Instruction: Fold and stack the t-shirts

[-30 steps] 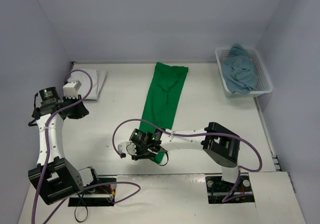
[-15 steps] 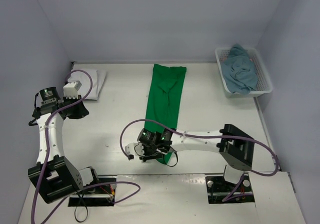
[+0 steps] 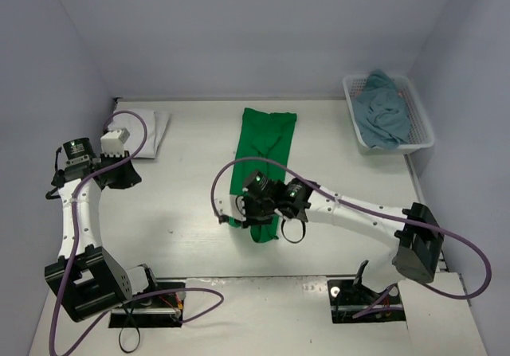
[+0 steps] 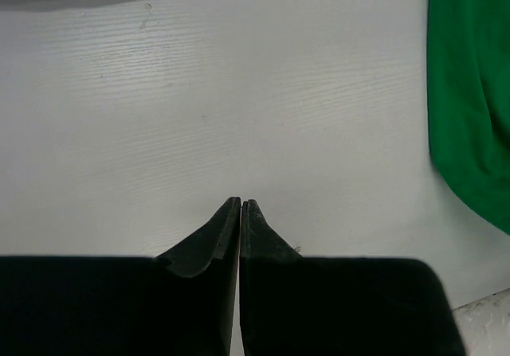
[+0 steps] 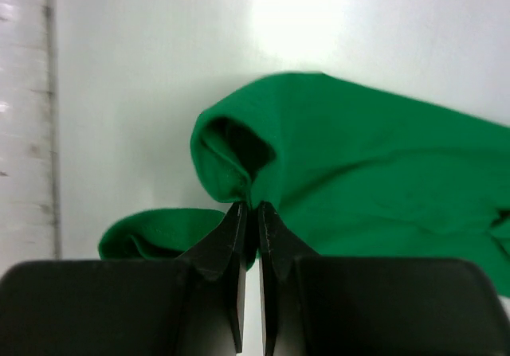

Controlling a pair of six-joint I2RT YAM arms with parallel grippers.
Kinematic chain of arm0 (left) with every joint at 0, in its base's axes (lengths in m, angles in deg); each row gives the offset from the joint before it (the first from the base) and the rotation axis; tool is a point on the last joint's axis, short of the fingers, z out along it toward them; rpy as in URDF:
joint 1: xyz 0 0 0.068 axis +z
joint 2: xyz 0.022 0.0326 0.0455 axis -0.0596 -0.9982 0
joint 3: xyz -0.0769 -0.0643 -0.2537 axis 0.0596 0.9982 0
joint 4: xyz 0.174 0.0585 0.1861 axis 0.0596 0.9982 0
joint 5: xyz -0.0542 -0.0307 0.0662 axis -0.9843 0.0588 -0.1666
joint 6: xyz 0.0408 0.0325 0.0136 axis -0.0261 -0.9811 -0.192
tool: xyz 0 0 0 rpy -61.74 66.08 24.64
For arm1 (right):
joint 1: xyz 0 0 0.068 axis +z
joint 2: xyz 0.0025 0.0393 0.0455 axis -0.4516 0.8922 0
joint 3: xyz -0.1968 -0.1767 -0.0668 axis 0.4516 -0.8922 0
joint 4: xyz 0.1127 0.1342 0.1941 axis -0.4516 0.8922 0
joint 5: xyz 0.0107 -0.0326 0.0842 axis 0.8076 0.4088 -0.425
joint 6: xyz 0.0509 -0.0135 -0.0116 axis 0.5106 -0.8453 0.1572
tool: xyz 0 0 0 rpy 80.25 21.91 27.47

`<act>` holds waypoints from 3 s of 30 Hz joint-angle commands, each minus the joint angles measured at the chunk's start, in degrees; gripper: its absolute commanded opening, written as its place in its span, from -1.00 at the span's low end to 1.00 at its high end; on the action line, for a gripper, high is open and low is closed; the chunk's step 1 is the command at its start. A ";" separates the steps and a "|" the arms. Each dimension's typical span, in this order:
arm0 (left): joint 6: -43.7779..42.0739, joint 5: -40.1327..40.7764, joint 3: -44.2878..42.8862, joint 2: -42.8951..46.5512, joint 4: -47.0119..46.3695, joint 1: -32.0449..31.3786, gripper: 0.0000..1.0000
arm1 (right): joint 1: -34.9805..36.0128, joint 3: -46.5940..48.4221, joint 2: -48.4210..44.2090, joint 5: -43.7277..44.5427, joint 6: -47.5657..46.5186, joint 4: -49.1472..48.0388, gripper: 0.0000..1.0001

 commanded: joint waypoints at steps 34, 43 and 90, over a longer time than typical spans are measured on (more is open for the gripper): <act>-0.70 -0.80 -0.13 -0.51 -1.86 0.88 -1.00 | -34.34 30.40 34.99 -16.82 -14.70 -4.11 -1.00; -0.70 -0.45 -0.04 -1.65 -2.48 0.96 -1.00 | -35.93 34.10 37.72 -20.96 -13.64 -5.52 -1.00; -0.34 -1.51 0.48 -1.30 -2.48 0.88 -1.00 | -31.36 34.47 41.16 2.74 -7.04 -21.50 -0.19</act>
